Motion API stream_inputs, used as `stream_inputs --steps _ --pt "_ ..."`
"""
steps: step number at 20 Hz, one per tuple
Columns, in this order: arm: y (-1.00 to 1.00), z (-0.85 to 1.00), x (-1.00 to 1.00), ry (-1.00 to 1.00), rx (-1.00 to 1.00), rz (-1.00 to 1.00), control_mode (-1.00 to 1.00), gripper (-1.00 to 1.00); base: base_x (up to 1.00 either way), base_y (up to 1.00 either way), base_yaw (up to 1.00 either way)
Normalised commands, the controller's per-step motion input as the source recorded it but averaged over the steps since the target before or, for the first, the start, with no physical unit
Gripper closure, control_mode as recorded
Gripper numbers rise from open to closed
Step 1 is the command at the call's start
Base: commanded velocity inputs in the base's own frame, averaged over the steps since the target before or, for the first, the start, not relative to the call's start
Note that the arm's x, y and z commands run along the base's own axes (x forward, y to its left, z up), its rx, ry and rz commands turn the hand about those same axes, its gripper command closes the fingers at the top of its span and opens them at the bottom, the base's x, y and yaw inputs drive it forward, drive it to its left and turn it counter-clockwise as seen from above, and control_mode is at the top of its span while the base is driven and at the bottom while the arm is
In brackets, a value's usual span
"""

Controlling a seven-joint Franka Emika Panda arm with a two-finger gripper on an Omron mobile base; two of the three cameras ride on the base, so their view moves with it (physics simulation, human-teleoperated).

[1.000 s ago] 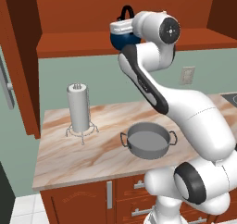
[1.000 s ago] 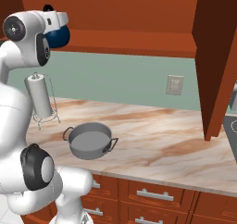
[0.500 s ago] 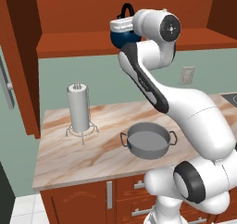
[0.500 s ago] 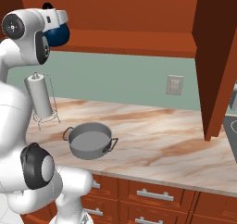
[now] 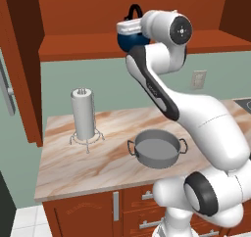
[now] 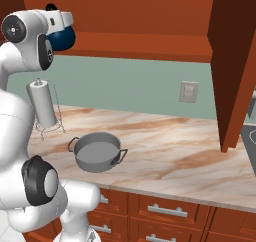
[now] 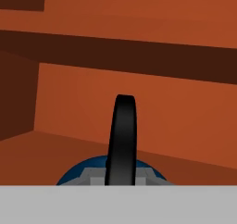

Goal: Pick the kettle from the cabinet and place it on a stove burner. Then pick the pot from the counter and place it on another stove burner. Finally, turn both burners on.

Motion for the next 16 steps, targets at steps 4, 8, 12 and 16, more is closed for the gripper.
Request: stream_inputs --steps 4,8,12,16 --pt "-0.01 -0.13 -0.14 0.00 0.03 0.00 -1.00 1.00 0.00 0.00 0.00" --pt "0.00 -0.06 -0.13 -0.02 0.02 0.00 -1.00 1.00 0.00 0.00 0.00" --pt "0.00 0.00 -0.15 -0.04 0.00 0.00 -1.00 1.00 0.00 0.00 0.00" --pt "-0.04 0.00 -0.20 -0.02 0.01 0.00 -1.00 1.00 0.00 0.00 0.00"
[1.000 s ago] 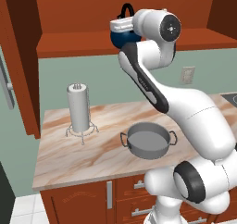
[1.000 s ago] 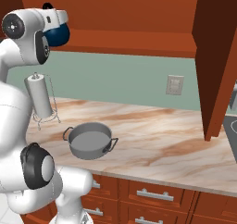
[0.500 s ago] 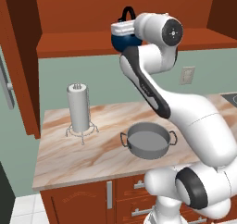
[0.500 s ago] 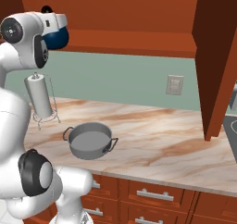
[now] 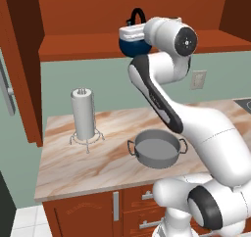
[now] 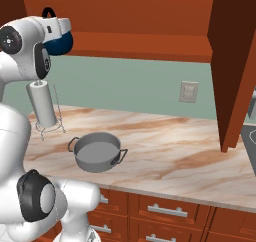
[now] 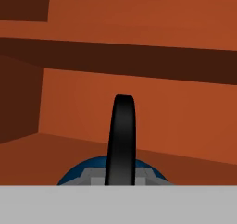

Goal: Pick the kettle from the cabinet and place it on a stove burner. Then pick the pot from the counter and place it on another stove burner. Finally, turn both burners on.

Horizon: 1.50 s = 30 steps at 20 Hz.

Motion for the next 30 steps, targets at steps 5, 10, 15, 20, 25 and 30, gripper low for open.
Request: stream_inputs --steps 5,10,15,20,25,30 --pt "-0.03 0.00 -0.20 0.00 0.01 0.00 -1.00 1.00 0.00 0.00 0.00" --pt "-0.01 0.00 -0.16 0.00 0.00 0.00 -1.00 1.00 0.00 0.00 0.00" --pt "0.00 0.00 -0.03 0.00 0.00 0.00 -1.00 1.00 0.00 0.00 0.00" --pt "0.00 0.00 0.00 0.00 0.00 0.00 -1.00 1.00 0.00 0.00 0.00" --pt "0.00 0.00 0.00 0.00 0.00 0.00 -1.00 1.00 0.00 0.00 0.00" --pt "0.00 0.00 0.00 0.00 0.00 0.00 -1.00 1.00 0.00 0.00 0.00"
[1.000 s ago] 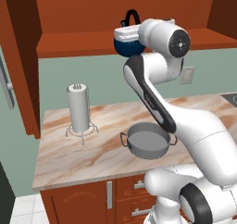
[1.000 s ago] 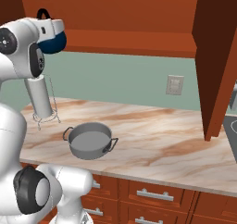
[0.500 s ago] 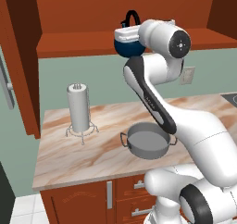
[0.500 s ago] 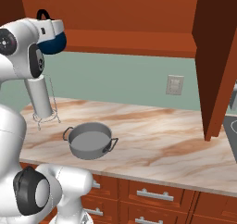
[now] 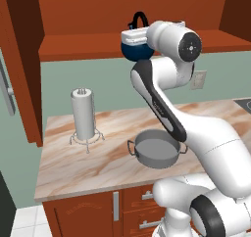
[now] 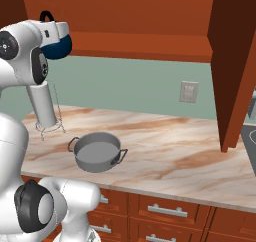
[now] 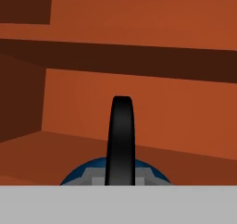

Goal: Pick the kettle from the cabinet and place it on a stove burner. Then pick the pot from the counter and place it on another stove burner. Finally, turn both burners on.

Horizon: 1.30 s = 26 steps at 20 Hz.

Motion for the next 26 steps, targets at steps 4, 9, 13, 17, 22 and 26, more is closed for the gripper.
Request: stream_inputs --steps 4,9,13,17,22,26 --pt "0.00 0.00 0.00 0.00 0.00 0.00 -1.00 1.00 0.00 0.00 0.00" --pt "0.00 0.00 0.00 0.00 0.00 0.00 -1.00 1.00 0.00 0.00 0.00" --pt "0.00 0.00 0.00 0.00 0.00 0.00 -1.00 1.00 0.00 0.00 0.00" --pt "0.00 0.00 0.00 0.00 0.00 0.00 -1.00 1.00 0.00 0.00 0.00" --pt "0.00 0.00 -0.02 0.00 0.00 0.00 -1.00 1.00 0.00 0.00 0.00" --pt "0.00 0.00 -0.19 0.00 0.00 0.00 -1.00 1.00 0.00 0.00 0.00"
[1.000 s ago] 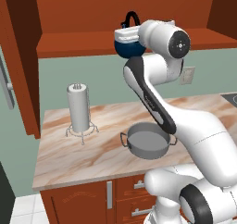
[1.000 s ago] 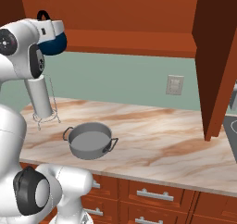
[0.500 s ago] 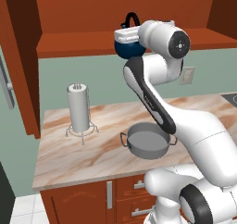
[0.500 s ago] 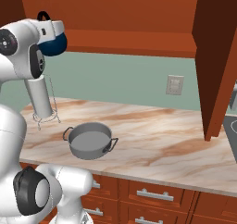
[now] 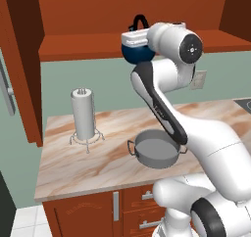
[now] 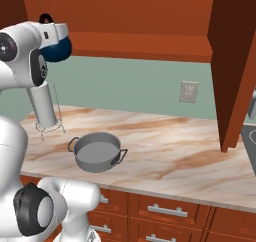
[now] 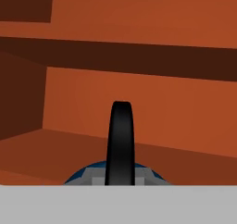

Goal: Pick the kettle from the cabinet and place it on a stove burner. Then pick the pot from the counter and place it on another stove burner. Finally, turn both burners on.

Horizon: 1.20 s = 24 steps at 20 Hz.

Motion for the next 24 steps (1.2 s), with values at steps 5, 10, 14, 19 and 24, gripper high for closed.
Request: stream_inputs --steps 5,10,14,19,24 --pt "-0.01 0.00 -0.51 0.00 0.00 0.00 -1.00 1.00 0.00 0.00 0.00" --pt "-0.11 0.00 -0.35 0.00 0.00 0.00 -1.00 1.00 0.00 0.00 0.00" --pt "-0.14 0.00 -0.29 0.00 0.00 0.00 -1.00 1.00 0.00 0.00 0.00" --pt "-0.14 0.00 -0.21 0.00 0.00 0.00 -1.00 1.00 0.00 0.00 0.00" --pt "-0.01 0.00 -0.08 0.00 0.00 0.00 -1.00 1.00 0.00 0.00 0.00"
